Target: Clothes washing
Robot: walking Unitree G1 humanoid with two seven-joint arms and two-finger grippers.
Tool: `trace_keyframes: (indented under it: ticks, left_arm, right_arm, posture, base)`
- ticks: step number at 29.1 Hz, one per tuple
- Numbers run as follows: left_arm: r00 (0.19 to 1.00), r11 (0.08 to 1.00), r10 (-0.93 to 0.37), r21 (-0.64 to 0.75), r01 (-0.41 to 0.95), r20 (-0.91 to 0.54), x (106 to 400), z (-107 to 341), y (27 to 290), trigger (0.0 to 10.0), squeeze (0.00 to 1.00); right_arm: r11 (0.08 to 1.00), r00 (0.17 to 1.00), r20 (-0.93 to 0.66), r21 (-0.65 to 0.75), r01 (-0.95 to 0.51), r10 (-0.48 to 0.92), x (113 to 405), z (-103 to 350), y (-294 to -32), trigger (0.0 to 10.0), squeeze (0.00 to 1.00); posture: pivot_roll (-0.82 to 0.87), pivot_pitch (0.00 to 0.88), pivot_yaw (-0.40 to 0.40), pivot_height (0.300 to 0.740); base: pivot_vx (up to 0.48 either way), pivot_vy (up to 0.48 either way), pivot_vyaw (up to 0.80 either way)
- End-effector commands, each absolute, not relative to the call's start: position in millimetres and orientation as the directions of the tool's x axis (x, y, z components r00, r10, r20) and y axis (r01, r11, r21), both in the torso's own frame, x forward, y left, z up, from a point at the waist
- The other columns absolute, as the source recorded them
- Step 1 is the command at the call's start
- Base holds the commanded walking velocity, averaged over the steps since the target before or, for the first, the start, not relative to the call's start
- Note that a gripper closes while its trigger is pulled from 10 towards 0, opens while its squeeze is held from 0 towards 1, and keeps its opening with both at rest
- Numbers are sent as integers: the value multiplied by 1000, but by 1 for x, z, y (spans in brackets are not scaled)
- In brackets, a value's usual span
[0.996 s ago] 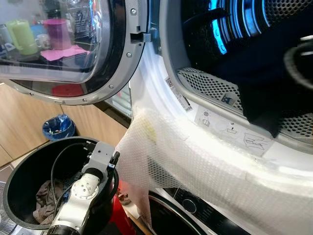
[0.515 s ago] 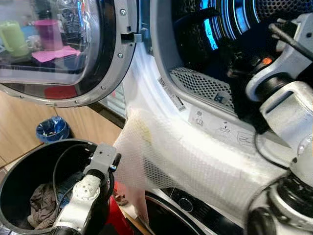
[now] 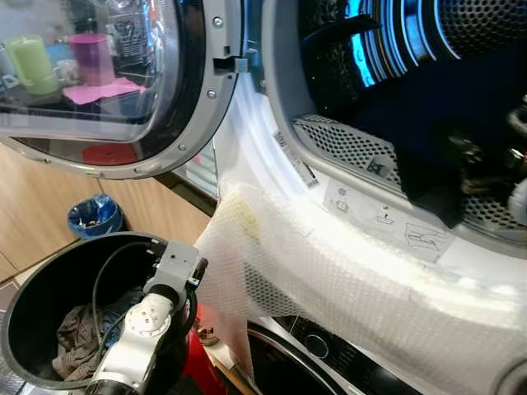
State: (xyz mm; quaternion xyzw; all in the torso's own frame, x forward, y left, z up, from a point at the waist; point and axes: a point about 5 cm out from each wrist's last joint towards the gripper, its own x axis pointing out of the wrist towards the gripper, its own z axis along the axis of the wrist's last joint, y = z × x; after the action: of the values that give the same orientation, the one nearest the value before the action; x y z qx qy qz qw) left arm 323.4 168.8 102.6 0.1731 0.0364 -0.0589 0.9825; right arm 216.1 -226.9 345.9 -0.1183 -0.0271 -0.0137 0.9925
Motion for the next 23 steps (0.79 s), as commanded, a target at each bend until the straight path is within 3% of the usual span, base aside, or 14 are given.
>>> trace_keyframes:
  ticks: [1, 11, 16, 18, 19, 23]
  left_arm:
    - [989, 929, -116, 344, 140, -90, 323, 104, 169, 10000, 0]
    - [991, 930, -108, 345, 129, -79, 325, 107, 171, 10000, 0]
    - [992, 931, -104, 342, 124, -77, 325, 108, 172, 10000, 0]
    - [991, 934, -112, 333, 128, -67, 324, 109, 171, 10000, 0]
    - [990, 937, -128, 320, 138, -53, 324, 111, 169, 10000, 0]
    - [988, 939, -156, 307, 154, -18, 323, 117, 167, 10000, 0]
  right_arm:
    - [966, 996, 91, -257, -1, 25, 204, 353, -228, 10000, 0]
    - [921, 905, 225, -235, -310, 362, 191, 367, -196, 10000, 0]
    - [854, 888, 96, -339, -395, 449, 177, 335, -188, 10000, 0]
    - [793, 843, 17, -351, -498, 537, 173, 320, -178, 10000, 0]
    - [730, 776, -11, -329, -599, 631, 169, 313, -169, 10000, 0]
    - [628, 655, -12, -272, -729, 755, 163, 306, -155, 10000, 0]
  posture:
    - [36, 67, -54, 740]
    - [41, 78, -58, 740]
    - [41, 84, -60, 740]
    - [43, 95, -59, 740]
    - [45, 96, -62, 740]
    - [57, 106, -64, 740]
  base:
    - [0, 0, 0]
    - [0, 0, 0]
    - [0, 0, 0]
    - [0, 0, 0]
    - [0, 0, 0]
    - [0, 0, 0]
